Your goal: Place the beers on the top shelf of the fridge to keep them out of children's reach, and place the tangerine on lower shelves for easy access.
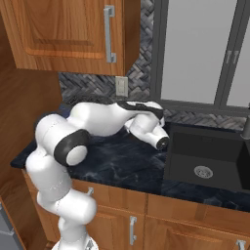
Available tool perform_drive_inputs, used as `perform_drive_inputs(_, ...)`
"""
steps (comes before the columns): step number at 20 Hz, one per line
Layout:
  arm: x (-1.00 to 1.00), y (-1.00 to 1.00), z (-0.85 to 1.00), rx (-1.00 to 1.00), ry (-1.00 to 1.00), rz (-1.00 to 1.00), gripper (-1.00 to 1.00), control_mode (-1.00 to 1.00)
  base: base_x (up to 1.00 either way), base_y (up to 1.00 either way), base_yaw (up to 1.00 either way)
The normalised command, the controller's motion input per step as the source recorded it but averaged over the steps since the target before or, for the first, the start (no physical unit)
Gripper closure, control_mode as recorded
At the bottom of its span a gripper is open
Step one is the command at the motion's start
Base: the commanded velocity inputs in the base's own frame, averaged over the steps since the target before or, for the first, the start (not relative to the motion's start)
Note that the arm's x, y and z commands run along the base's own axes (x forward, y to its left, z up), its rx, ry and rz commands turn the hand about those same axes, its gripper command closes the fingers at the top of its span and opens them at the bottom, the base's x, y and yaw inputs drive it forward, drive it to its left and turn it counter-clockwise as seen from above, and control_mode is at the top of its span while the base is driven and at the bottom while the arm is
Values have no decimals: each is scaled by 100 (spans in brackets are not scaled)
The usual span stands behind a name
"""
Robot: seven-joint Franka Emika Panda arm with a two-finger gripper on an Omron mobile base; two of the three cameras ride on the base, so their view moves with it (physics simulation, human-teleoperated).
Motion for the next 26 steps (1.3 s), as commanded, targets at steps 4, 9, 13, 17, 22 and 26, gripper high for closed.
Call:
perform_drive_inputs(4,-100,1,94,-6,0,-5,100,-100,0,0,0)
perform_drive_inputs(9,-100,27,58,-11,0,-6,100,-100,0,0,0)
perform_drive_inputs(13,-96,45,36,-4,0,-8,100,-100,0,0,0)
perform_drive_inputs(17,-85,44,44,0,0,-12,100,-100,0,0,0)
perform_drive_inputs(22,-62,40,67,0,8,-14,100,-100,0,0,0)
perform_drive_inputs(26,-41,31,88,0,17,-12,100,-100,0,0,0)
